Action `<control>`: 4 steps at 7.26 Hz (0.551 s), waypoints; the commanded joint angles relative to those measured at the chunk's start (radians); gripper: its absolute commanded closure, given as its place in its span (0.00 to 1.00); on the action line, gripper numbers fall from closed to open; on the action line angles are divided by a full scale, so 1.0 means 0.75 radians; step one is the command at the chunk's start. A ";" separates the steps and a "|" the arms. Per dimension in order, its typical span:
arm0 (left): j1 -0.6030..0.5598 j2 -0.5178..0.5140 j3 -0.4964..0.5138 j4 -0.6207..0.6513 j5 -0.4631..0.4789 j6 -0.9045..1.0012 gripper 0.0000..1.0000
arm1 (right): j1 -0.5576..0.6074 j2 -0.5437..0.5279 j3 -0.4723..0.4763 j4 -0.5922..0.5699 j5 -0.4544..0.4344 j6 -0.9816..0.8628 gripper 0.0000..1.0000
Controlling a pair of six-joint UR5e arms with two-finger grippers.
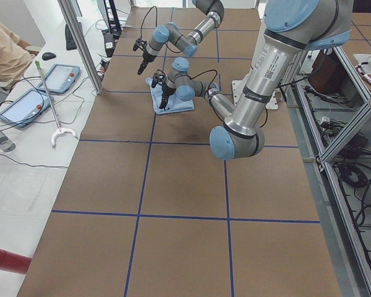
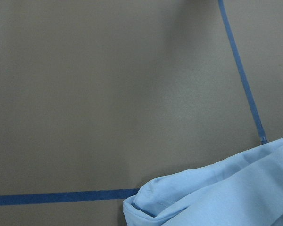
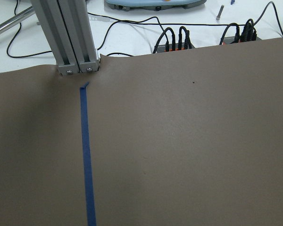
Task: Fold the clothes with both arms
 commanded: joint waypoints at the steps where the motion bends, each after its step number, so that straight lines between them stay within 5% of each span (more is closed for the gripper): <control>1: 0.045 -0.001 0.002 -0.046 0.002 -0.135 0.20 | 0.021 -0.048 0.068 -0.001 0.045 -0.021 0.00; 2: 0.087 0.001 -0.002 -0.046 0.002 -0.201 0.51 | 0.021 -0.058 0.072 -0.001 0.045 -0.021 0.00; 4: 0.092 0.005 0.002 -0.046 0.002 -0.203 0.59 | 0.021 -0.066 0.076 0.001 0.045 -0.024 0.00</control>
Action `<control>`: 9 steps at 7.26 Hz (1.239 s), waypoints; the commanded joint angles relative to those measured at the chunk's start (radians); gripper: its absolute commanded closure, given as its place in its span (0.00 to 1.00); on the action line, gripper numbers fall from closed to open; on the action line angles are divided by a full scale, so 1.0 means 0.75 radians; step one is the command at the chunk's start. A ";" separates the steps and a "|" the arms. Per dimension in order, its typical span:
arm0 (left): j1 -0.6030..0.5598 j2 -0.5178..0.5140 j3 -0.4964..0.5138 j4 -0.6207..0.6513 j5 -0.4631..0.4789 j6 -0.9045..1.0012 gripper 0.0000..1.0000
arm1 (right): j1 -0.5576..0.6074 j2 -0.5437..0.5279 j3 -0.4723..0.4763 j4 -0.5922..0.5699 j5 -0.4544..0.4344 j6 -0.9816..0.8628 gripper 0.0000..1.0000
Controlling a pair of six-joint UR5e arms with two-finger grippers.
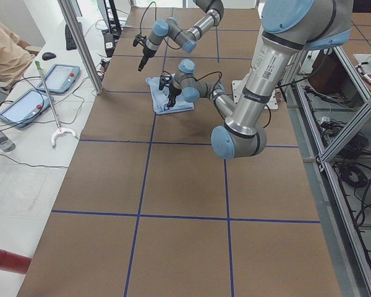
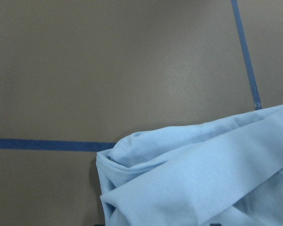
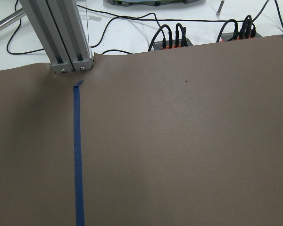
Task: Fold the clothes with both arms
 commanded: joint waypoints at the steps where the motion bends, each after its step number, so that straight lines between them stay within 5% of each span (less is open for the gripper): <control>1: 0.008 0.009 -0.003 -0.003 0.000 -0.007 0.59 | 0.000 -0.004 0.003 0.001 -0.002 0.001 0.00; 4: -0.019 0.007 -0.007 -0.001 0.000 0.005 0.59 | -0.002 -0.012 0.003 0.001 -0.008 0.001 0.00; 6: -0.031 0.007 -0.007 -0.001 0.000 0.003 1.00 | -0.004 -0.020 0.003 0.001 -0.010 0.001 0.00; 9: -0.117 0.003 0.011 0.013 0.000 0.010 1.00 | -0.002 -0.049 0.044 0.003 -0.008 -0.021 0.00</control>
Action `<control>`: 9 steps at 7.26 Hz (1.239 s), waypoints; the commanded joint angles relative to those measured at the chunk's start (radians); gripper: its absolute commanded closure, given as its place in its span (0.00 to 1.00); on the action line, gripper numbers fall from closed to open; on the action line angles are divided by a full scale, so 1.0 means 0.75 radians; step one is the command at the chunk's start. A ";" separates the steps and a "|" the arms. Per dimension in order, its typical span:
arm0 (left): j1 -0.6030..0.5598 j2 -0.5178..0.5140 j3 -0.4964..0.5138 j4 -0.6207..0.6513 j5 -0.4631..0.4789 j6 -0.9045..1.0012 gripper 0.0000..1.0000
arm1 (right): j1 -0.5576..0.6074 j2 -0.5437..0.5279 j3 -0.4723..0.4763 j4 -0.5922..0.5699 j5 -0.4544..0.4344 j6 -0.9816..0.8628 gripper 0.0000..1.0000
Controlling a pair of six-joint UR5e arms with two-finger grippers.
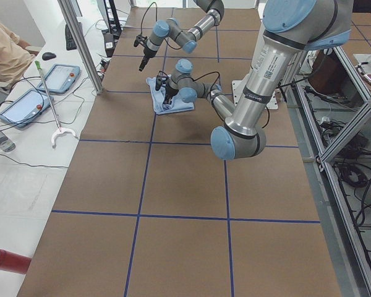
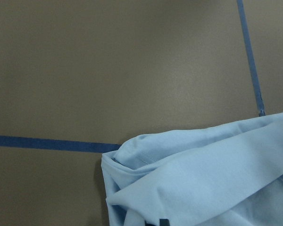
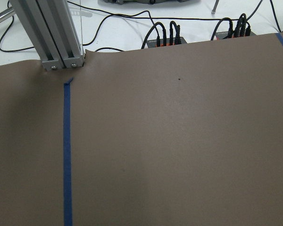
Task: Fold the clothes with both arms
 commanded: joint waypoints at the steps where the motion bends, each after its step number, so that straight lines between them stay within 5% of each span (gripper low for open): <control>1: -0.084 -0.009 0.068 0.000 0.000 0.004 1.00 | 0.000 -0.070 0.087 0.001 0.005 -0.020 0.00; 4: -0.132 -0.066 0.238 -0.008 0.000 0.094 1.00 | 0.000 -0.103 0.125 0.001 0.007 -0.049 0.00; 5: -0.132 -0.066 0.236 -0.012 0.000 0.108 0.28 | 0.000 -0.101 0.125 0.001 0.009 -0.049 0.00; 6: -0.156 -0.068 0.222 -0.059 -0.012 0.223 0.00 | -0.002 -0.085 0.127 -0.001 0.011 -0.035 0.00; 8: -0.303 -0.050 0.205 -0.104 -0.267 0.493 0.00 | -0.040 -0.040 0.137 -0.033 0.011 0.089 0.00; 9: -0.334 0.011 0.201 -0.197 -0.288 0.559 0.00 | -0.089 -0.018 0.145 -0.084 -0.007 0.179 0.04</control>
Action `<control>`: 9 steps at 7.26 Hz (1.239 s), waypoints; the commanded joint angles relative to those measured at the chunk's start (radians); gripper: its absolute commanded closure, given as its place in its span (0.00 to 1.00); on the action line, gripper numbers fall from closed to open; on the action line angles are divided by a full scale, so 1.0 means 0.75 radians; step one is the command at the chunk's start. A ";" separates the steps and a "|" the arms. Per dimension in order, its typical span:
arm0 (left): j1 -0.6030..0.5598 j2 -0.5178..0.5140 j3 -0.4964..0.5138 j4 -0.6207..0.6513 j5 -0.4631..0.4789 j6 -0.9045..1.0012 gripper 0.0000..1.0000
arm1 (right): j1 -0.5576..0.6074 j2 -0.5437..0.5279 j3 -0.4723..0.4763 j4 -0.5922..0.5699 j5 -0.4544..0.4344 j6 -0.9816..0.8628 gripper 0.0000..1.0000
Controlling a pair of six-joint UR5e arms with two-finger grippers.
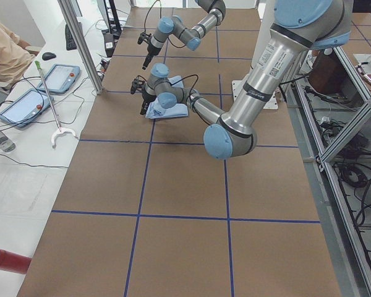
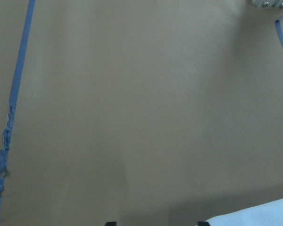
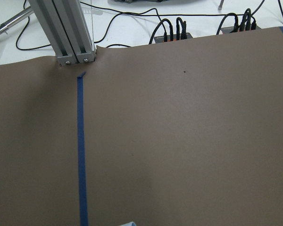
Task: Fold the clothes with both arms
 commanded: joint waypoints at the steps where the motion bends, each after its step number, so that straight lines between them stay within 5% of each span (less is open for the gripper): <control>1: -0.056 0.077 -0.004 -0.140 -0.077 0.111 0.00 | -0.133 0.030 0.059 -0.154 -0.118 0.146 0.09; 3: -0.056 0.079 -0.004 -0.143 -0.077 0.111 0.00 | -0.325 0.022 0.082 -0.241 -0.355 0.193 0.13; 7: -0.056 0.091 -0.024 -0.145 -0.077 0.100 0.00 | -0.373 0.028 -0.026 -0.227 -0.477 0.209 0.21; 9: -0.056 0.100 -0.029 -0.145 -0.077 0.100 0.00 | -0.388 0.028 -0.096 -0.071 -0.501 0.220 0.23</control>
